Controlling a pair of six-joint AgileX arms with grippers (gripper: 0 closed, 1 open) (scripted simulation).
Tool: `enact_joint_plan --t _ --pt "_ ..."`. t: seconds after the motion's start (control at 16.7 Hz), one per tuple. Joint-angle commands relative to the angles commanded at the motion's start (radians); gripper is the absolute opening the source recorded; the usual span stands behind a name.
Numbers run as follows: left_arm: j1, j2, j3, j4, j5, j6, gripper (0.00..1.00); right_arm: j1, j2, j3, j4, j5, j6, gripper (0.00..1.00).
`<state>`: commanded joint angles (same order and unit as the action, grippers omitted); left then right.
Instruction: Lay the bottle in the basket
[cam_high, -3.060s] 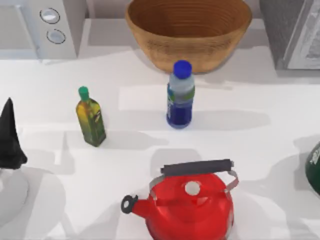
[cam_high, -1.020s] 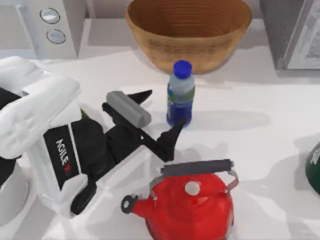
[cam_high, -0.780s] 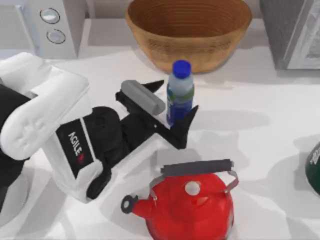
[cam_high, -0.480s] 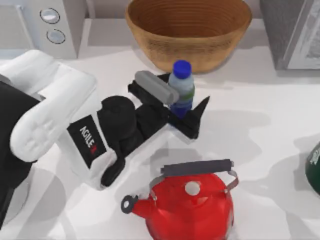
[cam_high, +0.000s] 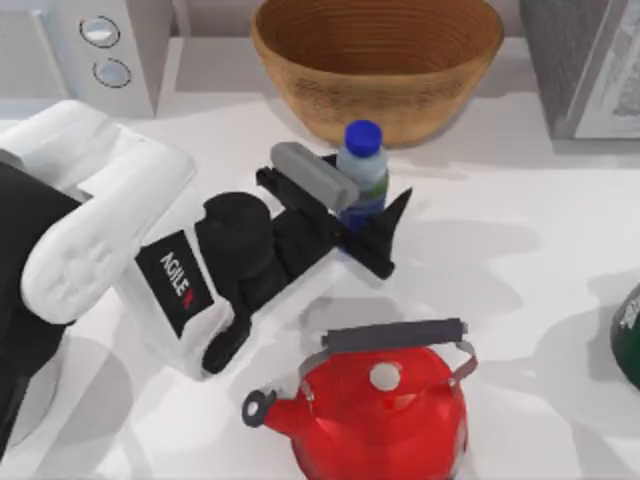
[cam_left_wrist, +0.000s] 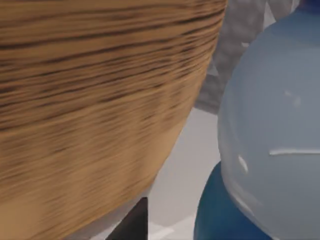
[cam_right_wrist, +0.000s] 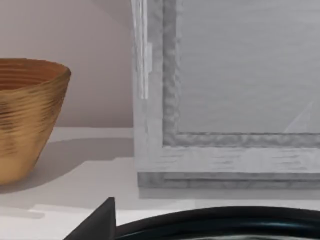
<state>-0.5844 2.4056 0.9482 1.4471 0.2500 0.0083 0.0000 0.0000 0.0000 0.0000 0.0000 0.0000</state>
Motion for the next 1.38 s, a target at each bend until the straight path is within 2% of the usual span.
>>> enact_joint_plan --t 0.48,1.08,1.38 --pt "0.0 0.0 0.0 0.0 0.0 0.0 0.02 0.0 0.0 0.0 0.0 0.0 0.0 1.0" --pt "0.004 -0.004 -0.003 -0.001 -0.002 0.001 0.0 0.0 0.0 0.0 0.0 0.0 0.0 1.0" --pt "0.018 -0.138 -0.144 -0.016 -0.032 0.005 0.0 0.0 0.0 0.0 0.0 0.0 0.0 1.0"
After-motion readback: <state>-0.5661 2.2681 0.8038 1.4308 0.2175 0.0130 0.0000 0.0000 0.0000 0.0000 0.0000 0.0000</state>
